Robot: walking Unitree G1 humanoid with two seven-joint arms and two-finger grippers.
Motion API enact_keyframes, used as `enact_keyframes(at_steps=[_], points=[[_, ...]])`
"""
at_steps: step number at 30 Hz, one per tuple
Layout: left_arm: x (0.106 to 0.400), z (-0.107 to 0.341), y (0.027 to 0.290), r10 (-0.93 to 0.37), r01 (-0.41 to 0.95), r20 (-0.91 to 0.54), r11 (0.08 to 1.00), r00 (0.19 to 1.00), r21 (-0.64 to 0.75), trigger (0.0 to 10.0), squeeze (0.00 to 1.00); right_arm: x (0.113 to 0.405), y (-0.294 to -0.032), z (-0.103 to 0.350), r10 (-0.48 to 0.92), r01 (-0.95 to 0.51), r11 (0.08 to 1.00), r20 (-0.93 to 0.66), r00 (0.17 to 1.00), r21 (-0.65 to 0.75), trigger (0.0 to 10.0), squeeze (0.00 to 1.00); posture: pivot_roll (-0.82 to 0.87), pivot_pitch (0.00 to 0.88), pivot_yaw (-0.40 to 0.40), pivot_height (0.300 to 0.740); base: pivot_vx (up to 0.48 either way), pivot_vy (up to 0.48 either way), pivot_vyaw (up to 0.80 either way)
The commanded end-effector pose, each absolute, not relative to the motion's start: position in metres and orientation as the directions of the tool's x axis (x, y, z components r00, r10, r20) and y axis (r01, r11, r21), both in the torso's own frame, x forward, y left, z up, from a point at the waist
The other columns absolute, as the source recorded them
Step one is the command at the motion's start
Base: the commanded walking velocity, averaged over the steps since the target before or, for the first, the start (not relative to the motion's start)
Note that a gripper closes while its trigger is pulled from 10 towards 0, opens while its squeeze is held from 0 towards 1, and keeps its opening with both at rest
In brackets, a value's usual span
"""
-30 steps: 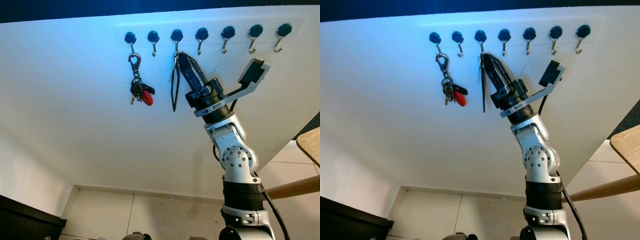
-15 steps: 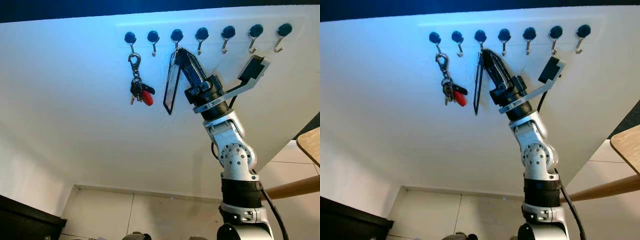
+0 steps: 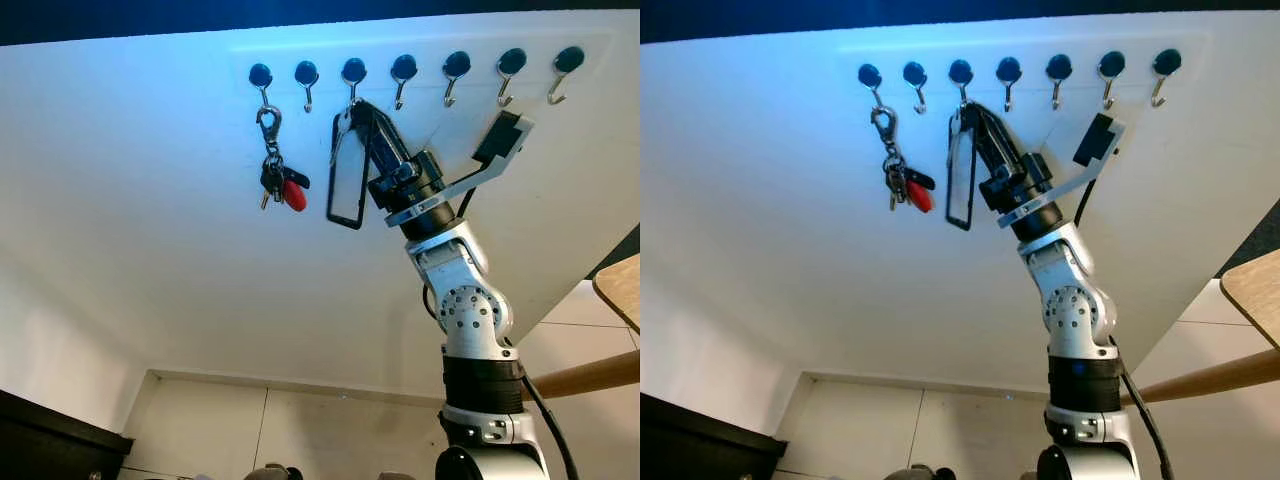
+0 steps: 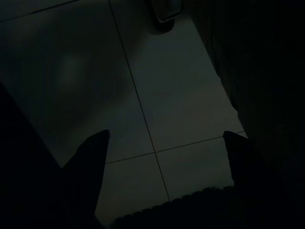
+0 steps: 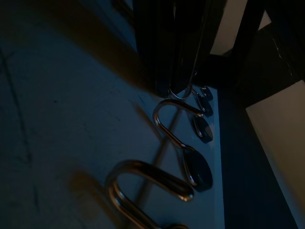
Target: Hang keys on a hook
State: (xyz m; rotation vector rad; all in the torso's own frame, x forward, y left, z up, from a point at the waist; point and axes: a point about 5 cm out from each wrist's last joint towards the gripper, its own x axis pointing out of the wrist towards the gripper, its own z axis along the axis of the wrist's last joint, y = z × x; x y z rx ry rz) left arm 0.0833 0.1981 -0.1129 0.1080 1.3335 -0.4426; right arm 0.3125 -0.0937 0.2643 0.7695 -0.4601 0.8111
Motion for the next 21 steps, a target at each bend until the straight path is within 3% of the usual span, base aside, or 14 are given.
enact_keyframes(at_steps=[1, 18, 19, 21], points=[[0.102, -0.109, 0.195, -0.263, 0.391, -0.934, 0.908, 0.243, -0.153, 10.0, 0.0, 0.314, -0.09, 0.258, 0.487, -0.772, 0.449, 0.601, 0.633, 0.45, 10.0, 0.0, -0.16, 0.113, 0.108, 0.74, 0.0, 0.0, 0.0], [0.102, -0.109, 0.194, -0.265, 0.391, -0.934, 0.907, 0.241, -0.156, 10.0, 0.0, 0.312, -0.091, 0.246, 0.515, -0.763, 0.472, 0.565, 0.645, 0.441, 10.0, 0.0, -0.16, 0.116, 0.109, 0.74, 0.0, 0.0, 0.0], [0.102, -0.109, 0.194, -0.264, 0.391, -0.934, 0.907, 0.241, -0.156, 10.0, 0.0, 0.311, -0.091, 0.245, 0.52, -0.766, 0.471, 0.564, 0.642, 0.438, 10.0, 1.0, -0.16, 0.116, 0.109, 0.74, 0.0, 0.0, 0.0], [0.102, -0.109, 0.194, -0.264, 0.391, -0.934, 0.907, 0.24, -0.156, 10.0, 0.0, 0.311, -0.092, 0.244, 0.521, -0.765, 0.474, 0.562, 0.643, 0.435, 10.0, 1.0, -0.16, 0.116, 0.109, 0.74, 0.0, 0.0, 0.0]])
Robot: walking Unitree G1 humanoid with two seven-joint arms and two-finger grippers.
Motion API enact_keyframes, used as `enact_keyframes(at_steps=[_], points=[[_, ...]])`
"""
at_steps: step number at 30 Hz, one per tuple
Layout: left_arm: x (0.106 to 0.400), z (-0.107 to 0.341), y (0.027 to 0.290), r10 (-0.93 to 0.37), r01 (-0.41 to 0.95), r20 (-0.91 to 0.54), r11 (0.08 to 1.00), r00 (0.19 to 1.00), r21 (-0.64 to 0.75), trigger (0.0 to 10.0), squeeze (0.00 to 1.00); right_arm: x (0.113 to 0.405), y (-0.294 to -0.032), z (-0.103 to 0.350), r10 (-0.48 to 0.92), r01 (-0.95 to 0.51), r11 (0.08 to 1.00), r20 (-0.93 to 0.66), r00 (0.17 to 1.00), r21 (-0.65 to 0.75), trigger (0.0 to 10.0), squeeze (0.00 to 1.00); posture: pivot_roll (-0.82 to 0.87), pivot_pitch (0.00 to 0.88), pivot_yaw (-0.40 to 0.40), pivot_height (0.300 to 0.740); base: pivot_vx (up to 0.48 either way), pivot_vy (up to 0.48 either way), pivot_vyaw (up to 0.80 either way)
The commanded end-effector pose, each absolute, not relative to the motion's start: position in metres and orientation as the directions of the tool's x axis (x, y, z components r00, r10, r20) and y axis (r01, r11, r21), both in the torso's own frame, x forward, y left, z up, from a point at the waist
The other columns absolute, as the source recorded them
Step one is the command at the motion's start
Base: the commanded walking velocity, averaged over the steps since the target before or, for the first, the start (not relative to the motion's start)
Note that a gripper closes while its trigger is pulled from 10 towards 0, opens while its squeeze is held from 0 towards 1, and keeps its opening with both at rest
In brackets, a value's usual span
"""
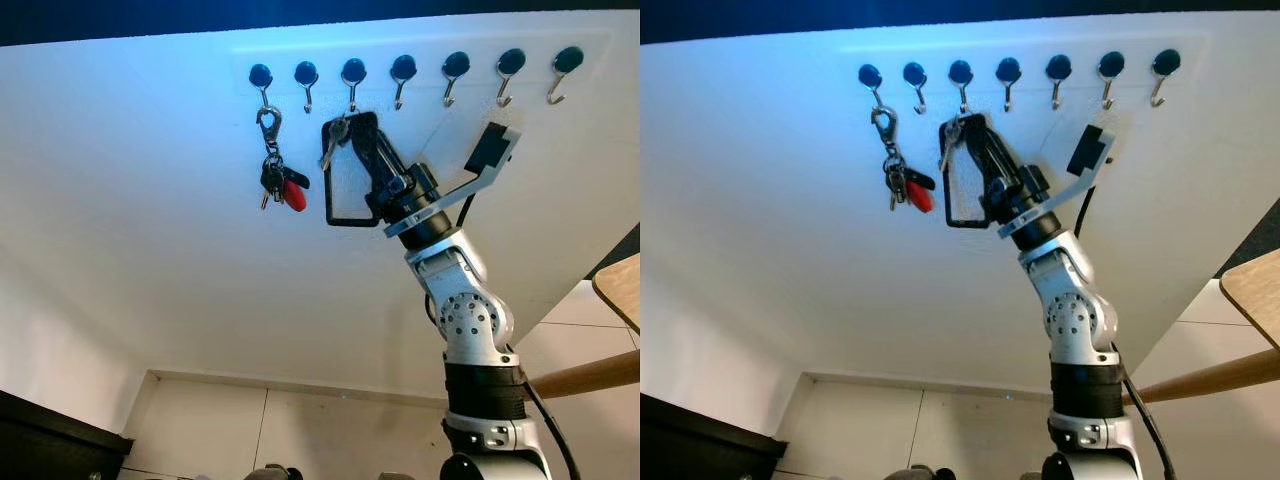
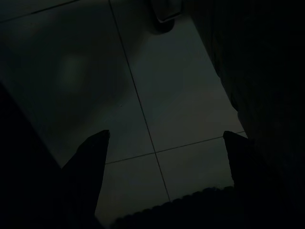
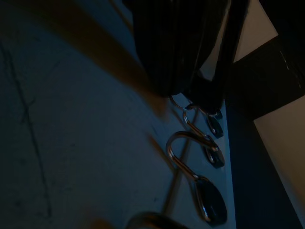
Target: Hang keys on a hook
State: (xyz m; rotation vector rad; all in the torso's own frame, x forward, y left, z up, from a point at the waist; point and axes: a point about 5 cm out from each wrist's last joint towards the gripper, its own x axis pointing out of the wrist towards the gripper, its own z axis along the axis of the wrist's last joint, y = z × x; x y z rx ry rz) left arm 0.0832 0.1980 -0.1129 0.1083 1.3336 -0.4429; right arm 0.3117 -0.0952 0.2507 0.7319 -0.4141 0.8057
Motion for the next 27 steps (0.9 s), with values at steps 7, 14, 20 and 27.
enact_keyframes(at_steps=[7, 14, 20, 27], points=[[0.102, -0.109, 0.194, -0.264, 0.391, -0.934, 0.907, 0.242, -0.156, 10.0, 0.0, 0.31, -0.093, 0.238, 0.526, -0.761, 0.475, 0.55, 0.649, 0.443, 10.0, 1.0, -0.16, 0.121, 0.11, 0.74, 0.0, 0.0, 0.0], [0.102, -0.109, 0.194, -0.265, 0.389, -0.933, 0.908, 0.242, -0.157, 10.0, 0.0, 0.305, -0.1, 0.217, 0.574, -0.751, 0.496, 0.484, 0.66, 0.435, 10.0, 1.0, -0.16, 0.124, 0.109, 0.74, 0.0, 0.0, 0.0], [0.101, -0.109, 0.194, -0.265, 0.388, -0.934, 0.908, 0.239, -0.158, 10.0, 0.0, 0.294, -0.117, 0.181, 0.642, -0.734, 0.534, 0.364, 0.675, 0.419, 10.0, 0.79, -0.16, 0.127, 0.109, 0.74, 0.0, 0.0, 0.0], [0.101, -0.109, 0.194, -0.265, 0.388, -0.934, 0.908, 0.241, -0.158, 10.0, 0.0, 0.285, -0.134, 0.148, 0.702, -0.718, 0.586, 0.208, 0.681, 0.376, 10.0, 0.0, -0.16, 0.129, 0.11, 0.74, 0.0, 0.0, 0.0]])
